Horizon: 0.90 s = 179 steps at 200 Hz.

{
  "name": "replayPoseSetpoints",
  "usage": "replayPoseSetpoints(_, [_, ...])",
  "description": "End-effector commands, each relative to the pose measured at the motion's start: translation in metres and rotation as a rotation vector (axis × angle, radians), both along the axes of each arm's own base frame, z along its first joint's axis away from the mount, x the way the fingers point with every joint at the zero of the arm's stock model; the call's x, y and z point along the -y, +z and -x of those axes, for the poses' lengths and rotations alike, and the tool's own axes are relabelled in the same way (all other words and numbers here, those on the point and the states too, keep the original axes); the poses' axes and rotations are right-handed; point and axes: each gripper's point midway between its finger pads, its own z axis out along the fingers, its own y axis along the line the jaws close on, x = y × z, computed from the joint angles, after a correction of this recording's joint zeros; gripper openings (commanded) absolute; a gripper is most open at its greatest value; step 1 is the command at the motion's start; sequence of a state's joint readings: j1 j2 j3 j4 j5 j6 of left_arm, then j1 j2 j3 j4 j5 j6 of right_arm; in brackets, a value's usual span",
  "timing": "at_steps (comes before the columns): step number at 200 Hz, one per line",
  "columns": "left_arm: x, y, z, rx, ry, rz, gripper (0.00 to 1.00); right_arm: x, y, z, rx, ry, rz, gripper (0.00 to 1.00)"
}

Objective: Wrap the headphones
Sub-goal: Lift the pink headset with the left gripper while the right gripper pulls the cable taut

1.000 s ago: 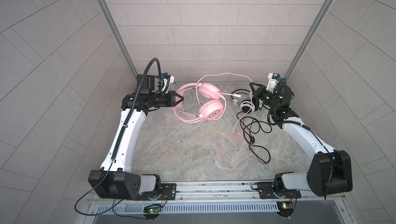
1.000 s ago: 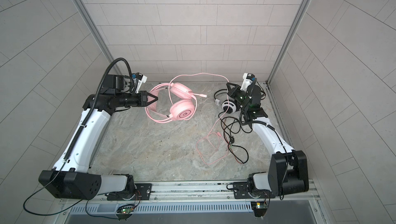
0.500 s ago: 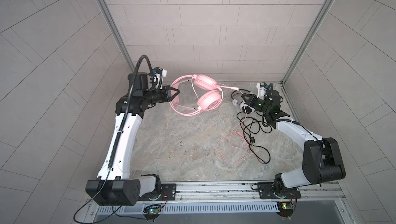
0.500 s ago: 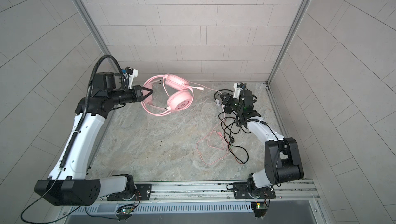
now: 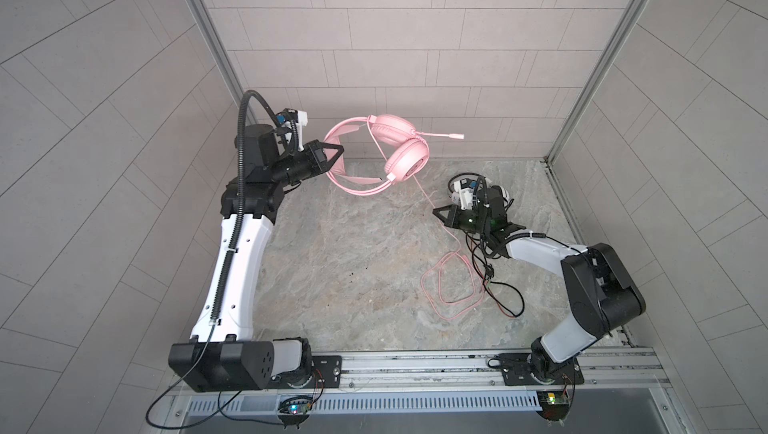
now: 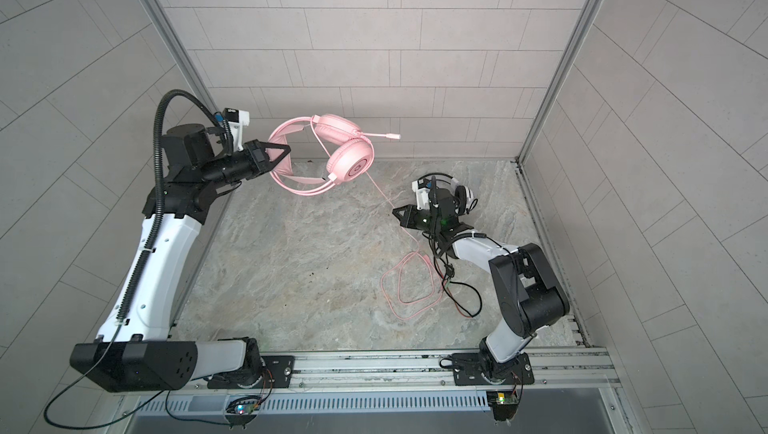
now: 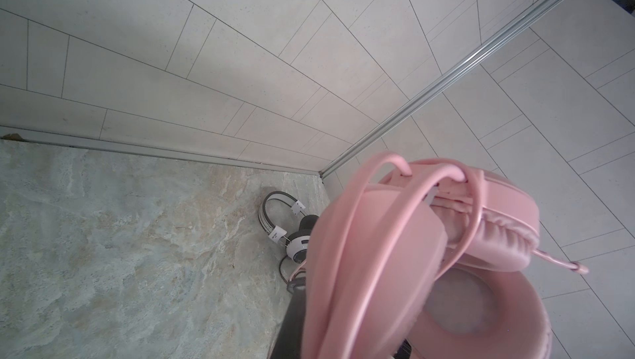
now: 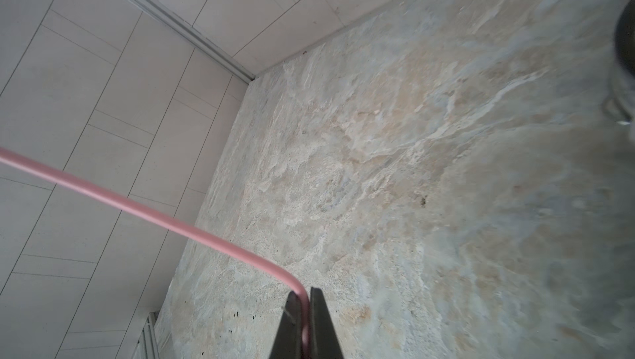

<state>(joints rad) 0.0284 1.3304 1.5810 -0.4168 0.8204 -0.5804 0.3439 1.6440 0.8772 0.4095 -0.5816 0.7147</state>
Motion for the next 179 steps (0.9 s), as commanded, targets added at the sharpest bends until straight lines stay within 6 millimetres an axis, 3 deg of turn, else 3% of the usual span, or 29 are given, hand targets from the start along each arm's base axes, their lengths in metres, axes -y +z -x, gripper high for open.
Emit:
replayPoseSetpoints(1, [-0.006, 0.075, 0.006, 0.21, 0.023, 0.021, 0.0, 0.0, -0.03, -0.012, -0.046, -0.068, 0.067, 0.07])
replayPoseSetpoints(16, [-0.005, 0.085, 0.003, 0.222, 0.023, 0.043, 0.0, -0.011, -0.043, -0.022, -0.049, -0.062, 0.061, 0.07])
replayPoseSetpoints(39, [-0.005, 0.095, 0.002, 0.231, 0.019, 0.062, 0.0, -0.032, -0.046, -0.034, -0.018, -0.021, 0.023, 0.1])
replayPoseSetpoints(76, [-0.004, 0.098, 0.004, 0.22, 0.008, 0.035, 0.0, -0.044, -0.054, -0.047, -0.012, -0.005, 0.023, 0.15])
replayPoseSetpoints(114, [-0.004, 0.097, 0.004, 0.217, 0.015, 0.019, 0.0, -0.054, -0.06, -0.037, -0.021, 0.031, 0.021, 0.19])
replayPoseSetpoints(179, [-0.015, 0.127, -0.004, 0.259, 0.063, 0.06, 0.0, -0.056, -0.094, -0.008, -0.076, 0.055, 0.036, 0.24])
